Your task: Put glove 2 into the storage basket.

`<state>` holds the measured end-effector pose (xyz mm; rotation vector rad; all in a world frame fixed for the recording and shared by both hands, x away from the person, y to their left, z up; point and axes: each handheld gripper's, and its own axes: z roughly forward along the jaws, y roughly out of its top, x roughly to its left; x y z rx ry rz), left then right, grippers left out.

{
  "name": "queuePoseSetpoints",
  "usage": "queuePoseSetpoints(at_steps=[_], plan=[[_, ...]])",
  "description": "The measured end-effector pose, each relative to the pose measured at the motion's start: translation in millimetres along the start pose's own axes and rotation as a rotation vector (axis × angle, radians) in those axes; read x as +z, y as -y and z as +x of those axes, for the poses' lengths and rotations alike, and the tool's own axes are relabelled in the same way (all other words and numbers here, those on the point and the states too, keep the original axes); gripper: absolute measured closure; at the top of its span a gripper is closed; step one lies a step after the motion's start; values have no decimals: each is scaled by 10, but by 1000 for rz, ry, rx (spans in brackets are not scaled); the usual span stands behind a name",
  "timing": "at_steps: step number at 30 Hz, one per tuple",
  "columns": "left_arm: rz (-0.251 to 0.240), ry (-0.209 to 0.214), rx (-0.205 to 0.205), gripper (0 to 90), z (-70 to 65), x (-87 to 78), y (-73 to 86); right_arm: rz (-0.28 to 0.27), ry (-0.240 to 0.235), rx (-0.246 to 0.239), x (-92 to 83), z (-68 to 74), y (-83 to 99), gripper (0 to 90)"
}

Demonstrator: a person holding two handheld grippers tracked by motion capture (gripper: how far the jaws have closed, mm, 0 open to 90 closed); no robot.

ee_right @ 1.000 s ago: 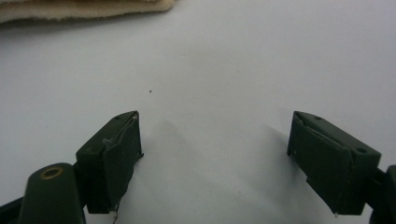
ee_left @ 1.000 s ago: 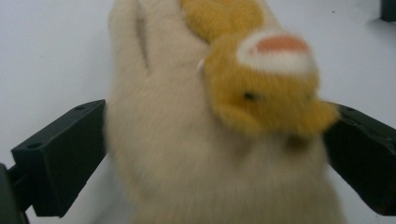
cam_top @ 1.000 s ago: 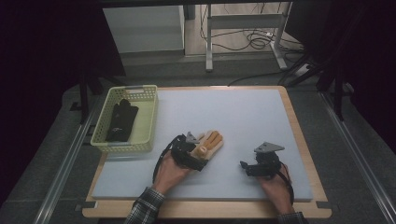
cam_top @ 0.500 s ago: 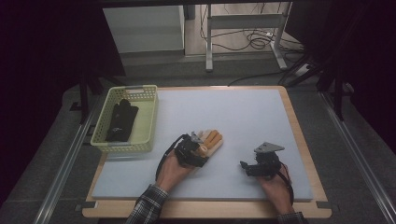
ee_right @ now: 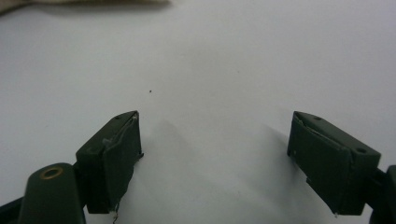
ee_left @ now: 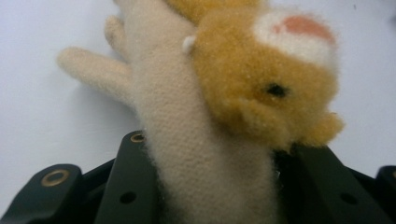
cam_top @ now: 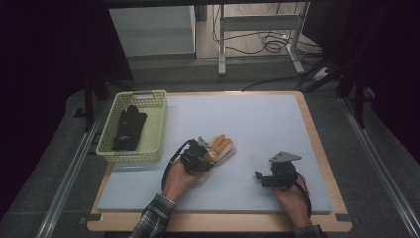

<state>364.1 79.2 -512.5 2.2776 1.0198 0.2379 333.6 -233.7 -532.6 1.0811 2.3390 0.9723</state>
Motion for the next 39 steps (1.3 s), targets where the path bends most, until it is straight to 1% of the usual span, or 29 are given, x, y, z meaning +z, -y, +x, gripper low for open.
queuePoseSetpoints(at_steps=[1,3,6,9,10,12,15,17,20,21,23,24,28,29,32,34,35,36,37,39], plan=[[-7,-8,-2,612,24,-40,-16,0,0,0,0,0,0,171],[-24,-17,-20,611,69,-131,-59,0,0,0,0,0,0,171],[-43,-34,-28,608,130,-279,-137,1,-1,1,0,0,0,171],[-53,-58,-39,605,217,-452,-230,-1,0,-1,0,0,0,171],[-56,-71,-38,604,251,-505,-256,-1,0,-2,0,-1,0,171],[-67,-87,-51,603,335,-615,-297,-1,0,0,0,0,0,171],[-75,-122,-68,602,472,-770,-339,-1,0,-1,0,-2,0,171],[-85,-149,-94,601,599,-894,-358,-3,0,0,2,-1,1,171],[-96,-191,-129,599,772,-1035,-356,-3,0,0,2,-1,1,171],[-103,-213,-157,598,873,-1099,-342,-3,0,-1,2,-1,1,171],[-100,-242,-185,597,1005,-1168,-313,-3,0,0,3,-2,1,171],[-102,-261,-205,596,1103,-1206,-284,-3,0,0,3,-2,1,170],[-103,-305,-267,594,1360,-1287,-179,-3,-1,0,3,-2,1,171],[-103,-319,-289,594,1443,-1308,-138,-3,-1,0,3,-2,1,171],[-104,-344,-331,592,1604,-1336,-44,-4,-1,0,3,-3,1,171],[-96,-366,-356,590,1715,-1327,25,-3,-1,0,4,-4,1,170],[-93,-370,-368,589,1758,-1312,52,-3,-1,0,4,-3,1,170],[-90,-373,-370,588,1793,-1299,73,-3,-1,0,4,-3,1,170],[-88,-377,-387,587,1840,-1268,104,-3,-1,0,4,-3,1,170],[-84,-379,-402,587,1911,-1197,145,-3,-1,0,4,-3,1,170]])
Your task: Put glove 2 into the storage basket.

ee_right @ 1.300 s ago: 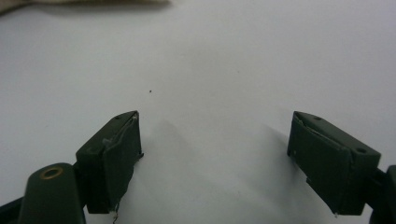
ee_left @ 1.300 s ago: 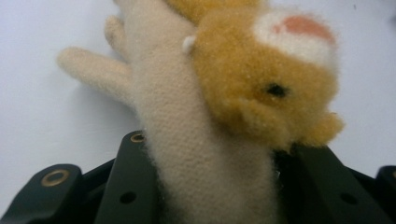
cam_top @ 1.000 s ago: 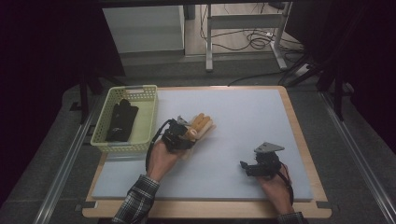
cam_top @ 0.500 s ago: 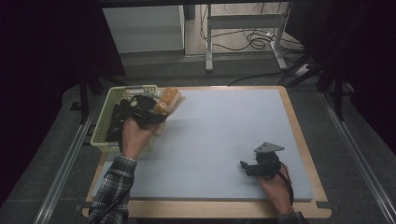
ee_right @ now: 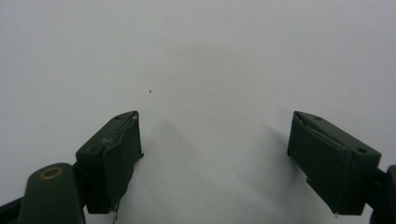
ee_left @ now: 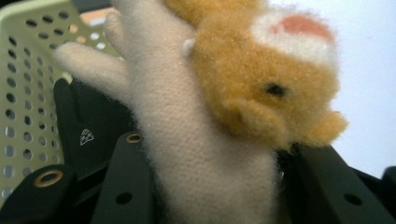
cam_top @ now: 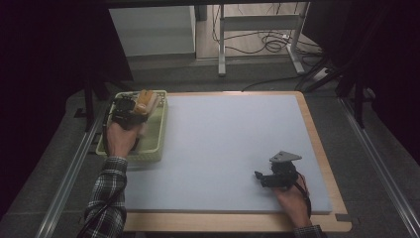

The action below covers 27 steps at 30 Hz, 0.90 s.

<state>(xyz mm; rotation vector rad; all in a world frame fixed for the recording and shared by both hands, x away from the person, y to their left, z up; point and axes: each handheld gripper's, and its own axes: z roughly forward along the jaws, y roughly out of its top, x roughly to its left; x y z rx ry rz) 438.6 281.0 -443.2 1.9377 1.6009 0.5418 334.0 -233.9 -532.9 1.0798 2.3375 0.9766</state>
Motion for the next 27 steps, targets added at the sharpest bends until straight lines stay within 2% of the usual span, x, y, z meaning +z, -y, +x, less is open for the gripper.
queuePoseSetpoints(at_steps=[5,13,17,19,22,24,27], plan=[[49,-1,-9,579,27,244,21,0,0,0,0,0,0,170],[207,-37,37,571,-116,625,-23,-1,-1,0,0,-1,0,170],[245,-41,44,560,-158,729,-41,-1,-1,1,0,-1,1,170],[257,-27,36,547,-171,781,-44,-1,-1,0,0,-1,1,170],[273,-32,20,495,-159,820,-38,-1,-1,0,0,-1,1,170],[285,-34,3,391,-114,819,-28,-1,-1,1,0,-1,1,170],[276,21,-24,217,-26,784,-2,-1,-1,1,1,-1,0,170]])
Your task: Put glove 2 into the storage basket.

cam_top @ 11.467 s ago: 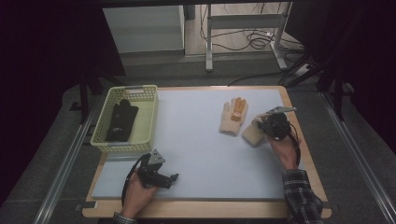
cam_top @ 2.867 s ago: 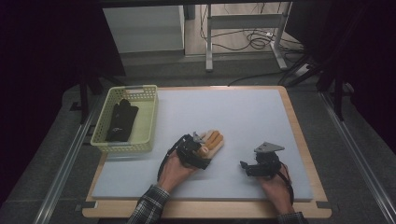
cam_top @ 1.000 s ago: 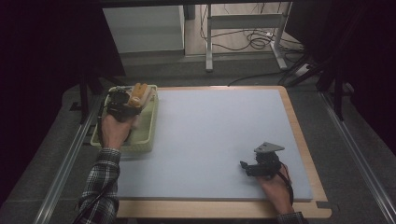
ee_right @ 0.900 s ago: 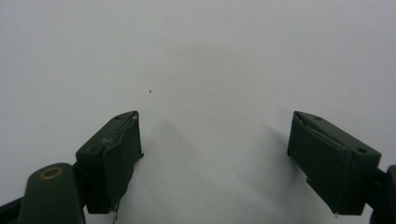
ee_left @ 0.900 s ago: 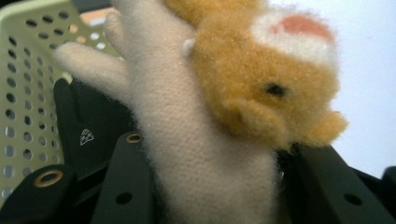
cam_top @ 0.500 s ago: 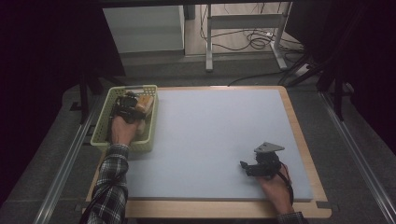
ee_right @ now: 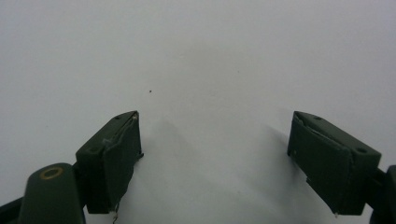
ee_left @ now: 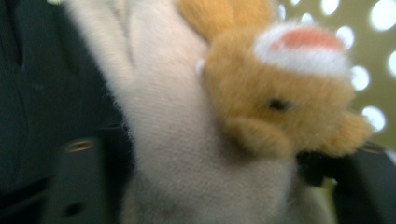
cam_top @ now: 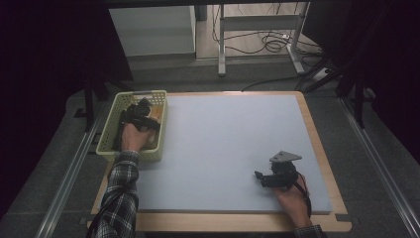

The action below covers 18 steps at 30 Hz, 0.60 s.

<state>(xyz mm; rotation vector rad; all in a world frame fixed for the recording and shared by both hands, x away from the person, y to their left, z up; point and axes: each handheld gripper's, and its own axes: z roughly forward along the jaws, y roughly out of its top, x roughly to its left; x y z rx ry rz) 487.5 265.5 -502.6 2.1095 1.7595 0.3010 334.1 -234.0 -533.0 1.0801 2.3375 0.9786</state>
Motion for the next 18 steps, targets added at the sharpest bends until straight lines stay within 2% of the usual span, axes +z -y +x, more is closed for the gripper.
queuePoseSetpoints(at_steps=[1,4,8,16,18], plan=[[-13,23,-10,191,20,-29,15,0,0,0,0,0,0,170],[-39,41,-12,133,39,-95,36,1,0,0,0,0,0,170],[-76,79,-23,118,63,-186,53,1,1,0,0,1,0,170],[-152,96,-25,150,125,-390,121,1,1,0,0,1,0,170],[-162,98,-4,178,129,-426,143,1,1,0,0,1,0,170]])
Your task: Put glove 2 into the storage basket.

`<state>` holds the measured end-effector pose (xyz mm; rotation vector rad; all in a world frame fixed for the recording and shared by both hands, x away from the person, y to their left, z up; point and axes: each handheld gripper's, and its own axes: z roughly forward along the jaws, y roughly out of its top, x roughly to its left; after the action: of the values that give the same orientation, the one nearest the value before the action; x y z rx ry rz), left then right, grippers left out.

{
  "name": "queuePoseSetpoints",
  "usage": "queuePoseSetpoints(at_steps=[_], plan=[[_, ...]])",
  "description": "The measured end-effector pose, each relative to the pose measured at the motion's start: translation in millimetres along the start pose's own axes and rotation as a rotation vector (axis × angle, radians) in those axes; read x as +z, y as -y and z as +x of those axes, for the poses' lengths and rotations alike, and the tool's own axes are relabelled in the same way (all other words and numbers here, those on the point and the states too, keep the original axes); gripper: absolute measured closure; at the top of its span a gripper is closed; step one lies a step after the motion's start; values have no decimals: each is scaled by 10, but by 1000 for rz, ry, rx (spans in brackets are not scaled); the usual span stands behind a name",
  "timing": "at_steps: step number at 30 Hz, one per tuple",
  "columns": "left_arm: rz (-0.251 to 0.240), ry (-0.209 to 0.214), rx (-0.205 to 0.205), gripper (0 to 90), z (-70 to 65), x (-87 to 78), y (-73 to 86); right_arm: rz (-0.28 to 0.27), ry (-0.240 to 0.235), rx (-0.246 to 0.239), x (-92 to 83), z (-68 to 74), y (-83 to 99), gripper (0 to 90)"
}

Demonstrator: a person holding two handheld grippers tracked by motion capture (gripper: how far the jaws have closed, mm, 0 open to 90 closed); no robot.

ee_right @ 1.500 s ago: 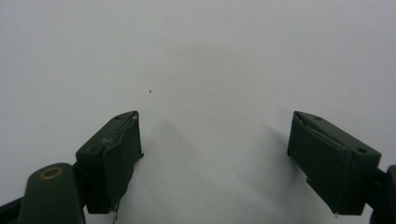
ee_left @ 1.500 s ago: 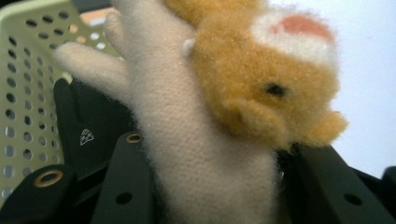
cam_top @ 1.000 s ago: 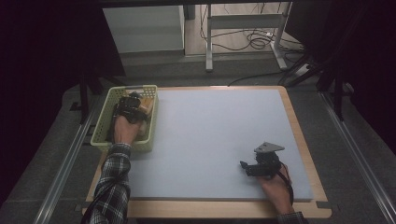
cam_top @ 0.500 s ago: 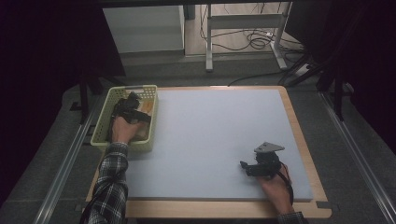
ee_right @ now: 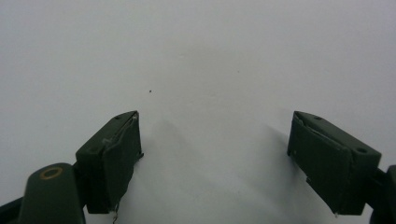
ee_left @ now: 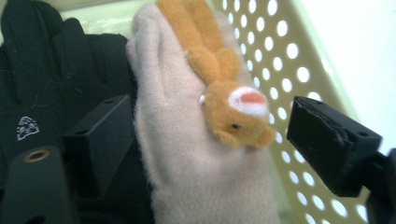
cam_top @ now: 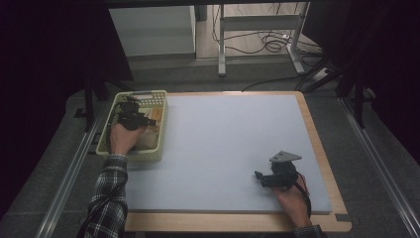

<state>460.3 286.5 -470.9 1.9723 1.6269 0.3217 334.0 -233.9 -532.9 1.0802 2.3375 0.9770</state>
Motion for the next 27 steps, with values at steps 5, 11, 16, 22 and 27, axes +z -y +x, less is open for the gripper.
queuePoseSetpoints(at_steps=[5,11,16,22,27], plan=[[-15,13,39,201,-22,-26,52,0,0,0,0,0,0,170],[-43,35,67,167,-28,-42,107,0,0,0,0,1,0,170],[-77,53,79,118,-34,-105,152,0,0,0,-1,1,0,170],[-110,68,105,76,-72,-213,214,0,1,0,-1,1,0,170],[-126,82,126,64,-103,-276,273,-1,1,0,0,2,0,170]])
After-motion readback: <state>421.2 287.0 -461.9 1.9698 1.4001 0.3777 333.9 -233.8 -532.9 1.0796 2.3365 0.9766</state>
